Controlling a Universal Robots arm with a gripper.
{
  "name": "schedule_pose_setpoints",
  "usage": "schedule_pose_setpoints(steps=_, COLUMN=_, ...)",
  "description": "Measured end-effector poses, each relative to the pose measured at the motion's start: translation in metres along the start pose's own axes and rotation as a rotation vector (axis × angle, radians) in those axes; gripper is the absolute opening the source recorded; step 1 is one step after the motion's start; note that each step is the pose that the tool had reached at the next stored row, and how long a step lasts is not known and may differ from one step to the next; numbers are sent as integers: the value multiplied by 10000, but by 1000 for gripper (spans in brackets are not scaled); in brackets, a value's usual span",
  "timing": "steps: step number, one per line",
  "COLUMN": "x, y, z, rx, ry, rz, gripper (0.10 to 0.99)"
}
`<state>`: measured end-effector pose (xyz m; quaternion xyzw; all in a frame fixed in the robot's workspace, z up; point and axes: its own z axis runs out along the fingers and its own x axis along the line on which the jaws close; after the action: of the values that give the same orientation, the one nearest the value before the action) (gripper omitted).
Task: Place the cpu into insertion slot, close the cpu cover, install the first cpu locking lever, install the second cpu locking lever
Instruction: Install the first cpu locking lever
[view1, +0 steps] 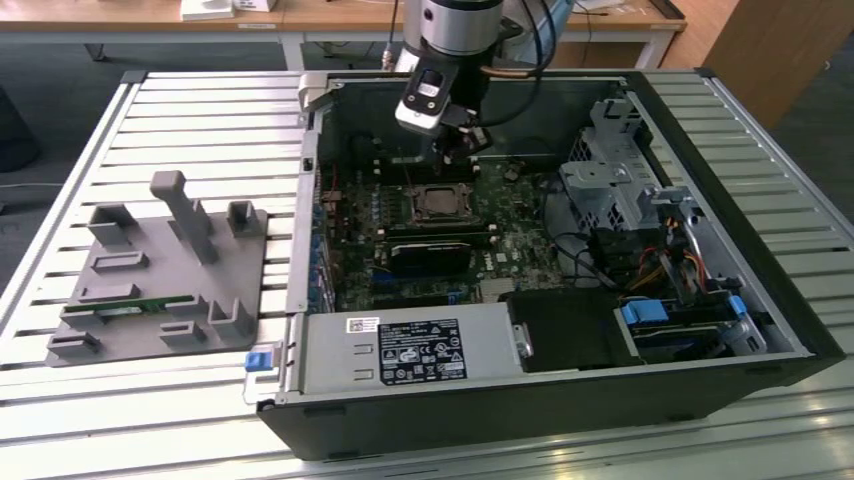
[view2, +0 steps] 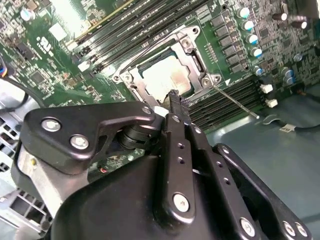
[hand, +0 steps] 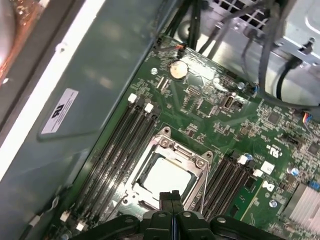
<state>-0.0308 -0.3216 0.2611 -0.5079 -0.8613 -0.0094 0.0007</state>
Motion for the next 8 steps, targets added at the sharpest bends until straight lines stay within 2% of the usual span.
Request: schedule_pose_setpoints(steps=8, x=0, y=0, z=0, rx=9, ry=13, rz=-854, gripper=106)
